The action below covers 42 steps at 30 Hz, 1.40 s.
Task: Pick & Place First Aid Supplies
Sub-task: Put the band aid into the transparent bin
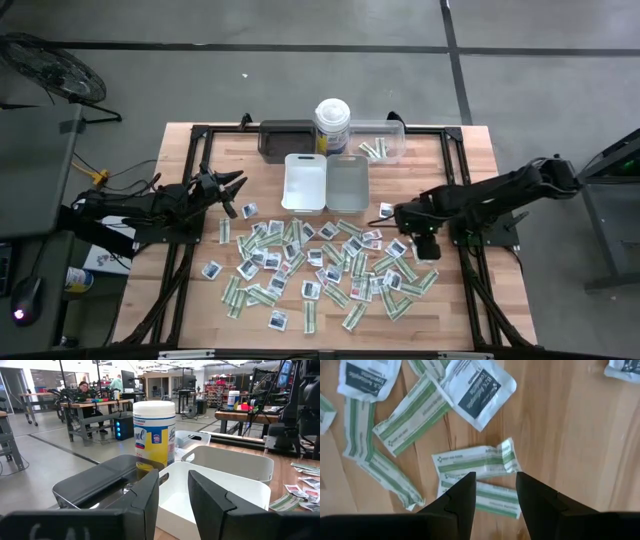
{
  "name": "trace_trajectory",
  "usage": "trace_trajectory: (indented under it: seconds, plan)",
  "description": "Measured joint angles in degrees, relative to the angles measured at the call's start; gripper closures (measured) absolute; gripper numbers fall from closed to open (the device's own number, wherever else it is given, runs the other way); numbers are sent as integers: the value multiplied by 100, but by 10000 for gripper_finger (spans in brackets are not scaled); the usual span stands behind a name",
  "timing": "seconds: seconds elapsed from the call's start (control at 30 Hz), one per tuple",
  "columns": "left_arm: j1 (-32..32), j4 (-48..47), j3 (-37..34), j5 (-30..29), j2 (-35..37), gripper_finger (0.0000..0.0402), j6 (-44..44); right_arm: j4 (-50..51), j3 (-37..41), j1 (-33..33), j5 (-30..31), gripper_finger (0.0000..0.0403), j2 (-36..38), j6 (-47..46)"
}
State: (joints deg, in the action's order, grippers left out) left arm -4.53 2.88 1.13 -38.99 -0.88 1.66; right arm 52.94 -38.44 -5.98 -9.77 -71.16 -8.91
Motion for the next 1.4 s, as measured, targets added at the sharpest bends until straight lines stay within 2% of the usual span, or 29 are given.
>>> trace_trajectory:
  seconds: [0.57,0.8,0.93,1.17,1.4]
  plan:
    - [1,-1,-2,1,0,300,1,-135,-4,2,41,269,-1144,-9]
    - [-1,1,-2,-1,0,300,-1,-326,-24,2,329,273,-1531,-130]
    - [-1,-1,0,-1,0,300,-1,-411,-44,4,290,301,-1763,-46]
    - [-1,1,-1,-1,0,300,0,-418,-253,2,289,392,-1698,-157]
    - [0,-1,0,-1,1,300,0,-297,-495,35,293,398,-1190,-977]
